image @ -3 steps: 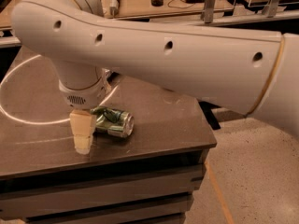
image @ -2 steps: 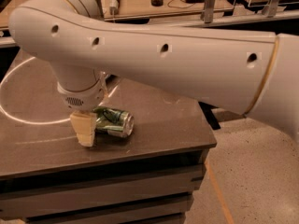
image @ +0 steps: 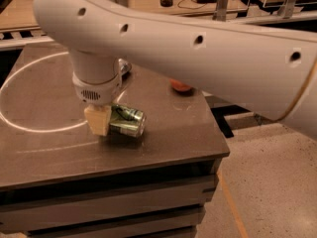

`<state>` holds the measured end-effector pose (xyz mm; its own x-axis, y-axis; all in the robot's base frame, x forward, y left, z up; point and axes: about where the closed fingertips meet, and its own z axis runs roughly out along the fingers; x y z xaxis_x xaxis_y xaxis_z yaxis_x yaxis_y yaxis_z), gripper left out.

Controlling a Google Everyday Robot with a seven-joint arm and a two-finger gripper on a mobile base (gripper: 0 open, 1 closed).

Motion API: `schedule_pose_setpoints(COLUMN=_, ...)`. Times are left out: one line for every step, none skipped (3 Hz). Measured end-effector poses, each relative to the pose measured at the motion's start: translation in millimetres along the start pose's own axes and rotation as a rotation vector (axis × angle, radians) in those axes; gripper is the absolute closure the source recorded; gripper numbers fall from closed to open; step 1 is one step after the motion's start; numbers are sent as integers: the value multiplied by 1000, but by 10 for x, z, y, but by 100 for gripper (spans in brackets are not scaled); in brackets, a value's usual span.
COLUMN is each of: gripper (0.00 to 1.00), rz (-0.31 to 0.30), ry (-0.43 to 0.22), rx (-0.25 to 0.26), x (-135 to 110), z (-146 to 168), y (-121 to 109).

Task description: Place green can upright

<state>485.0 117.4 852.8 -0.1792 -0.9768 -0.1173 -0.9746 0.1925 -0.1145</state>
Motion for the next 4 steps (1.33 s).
schedule_pose_setpoints(gripper=100, rz=-50, ry=-166, rx=-49, x=210, z=-370, y=-243)
schedule_pose_setpoints(gripper=100, rz=-45, ry=-369, rx=-55, x=461, z=-712, y=-425)
schedule_pose_setpoints(gripper=100, rz=-91, ry=-422, rx=-63, x=562, z=-825, y=-377)
schedule_pose_setpoints(gripper=100, rz=-100, ry=-426, rx=-62, x=539, z=-816, y=-375)
